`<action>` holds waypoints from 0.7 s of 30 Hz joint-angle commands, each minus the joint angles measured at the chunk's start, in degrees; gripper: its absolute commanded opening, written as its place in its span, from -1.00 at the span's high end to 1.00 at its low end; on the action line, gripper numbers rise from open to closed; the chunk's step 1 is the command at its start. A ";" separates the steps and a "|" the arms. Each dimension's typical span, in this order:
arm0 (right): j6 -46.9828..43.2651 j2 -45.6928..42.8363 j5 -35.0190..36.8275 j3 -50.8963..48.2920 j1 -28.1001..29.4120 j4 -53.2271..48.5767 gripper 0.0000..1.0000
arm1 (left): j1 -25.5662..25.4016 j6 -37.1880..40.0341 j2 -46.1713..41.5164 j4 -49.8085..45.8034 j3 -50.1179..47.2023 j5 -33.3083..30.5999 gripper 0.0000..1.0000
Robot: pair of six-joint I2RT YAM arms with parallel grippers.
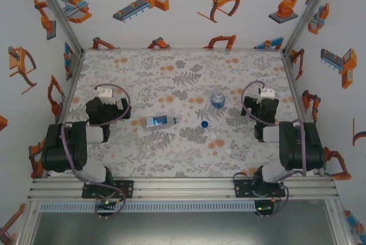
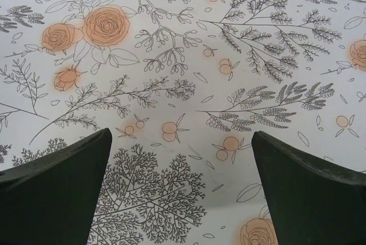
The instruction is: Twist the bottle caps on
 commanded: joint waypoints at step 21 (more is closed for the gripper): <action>0.60 0.13 -0.43 1.41 -0.22 1.23 -0.99 | 0.29 -0.26 -0.25 0.86 0.82 -1.03 -0.94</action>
